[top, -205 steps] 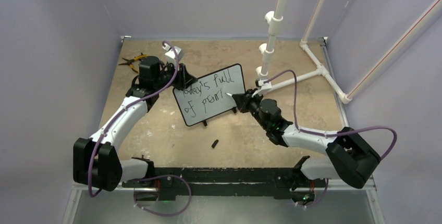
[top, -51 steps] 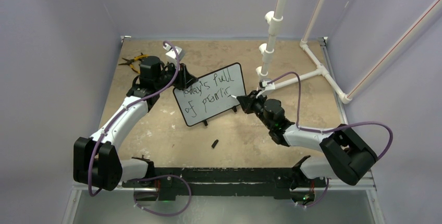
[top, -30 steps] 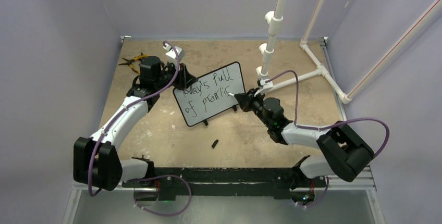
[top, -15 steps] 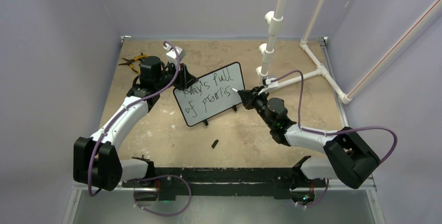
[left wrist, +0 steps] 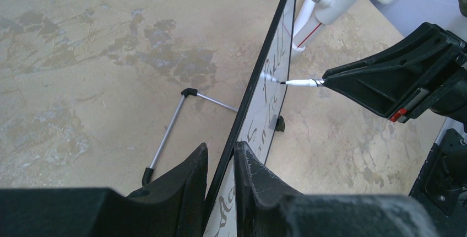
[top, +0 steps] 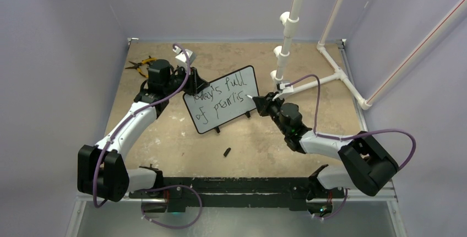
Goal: Write a sentence on the whiteboard
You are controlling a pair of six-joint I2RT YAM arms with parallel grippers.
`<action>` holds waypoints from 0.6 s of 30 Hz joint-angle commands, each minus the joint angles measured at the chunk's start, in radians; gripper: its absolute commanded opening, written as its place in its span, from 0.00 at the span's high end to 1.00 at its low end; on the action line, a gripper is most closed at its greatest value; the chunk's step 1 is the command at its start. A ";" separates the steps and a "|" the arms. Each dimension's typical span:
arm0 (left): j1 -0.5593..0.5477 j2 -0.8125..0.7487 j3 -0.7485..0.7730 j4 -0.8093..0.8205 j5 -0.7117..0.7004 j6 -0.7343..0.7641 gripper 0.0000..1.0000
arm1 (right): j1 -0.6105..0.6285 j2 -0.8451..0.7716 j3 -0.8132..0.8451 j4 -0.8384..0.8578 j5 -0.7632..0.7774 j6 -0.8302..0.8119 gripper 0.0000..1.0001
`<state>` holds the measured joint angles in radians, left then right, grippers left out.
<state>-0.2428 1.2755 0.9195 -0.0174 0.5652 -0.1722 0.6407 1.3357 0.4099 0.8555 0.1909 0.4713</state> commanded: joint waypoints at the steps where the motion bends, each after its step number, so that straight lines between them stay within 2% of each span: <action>1: -0.012 0.021 -0.025 -0.067 -0.006 0.006 0.79 | -0.012 -0.004 0.013 0.009 0.040 -0.002 1.00; 18: -0.012 0.030 -0.022 -0.072 -0.007 0.014 0.79 | -0.032 -0.016 0.027 0.059 0.005 -0.030 1.00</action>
<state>-0.2428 1.2774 0.9195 -0.0166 0.5648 -0.1715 0.6205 1.3350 0.4103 0.8547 0.1905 0.4694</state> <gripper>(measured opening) 0.218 0.129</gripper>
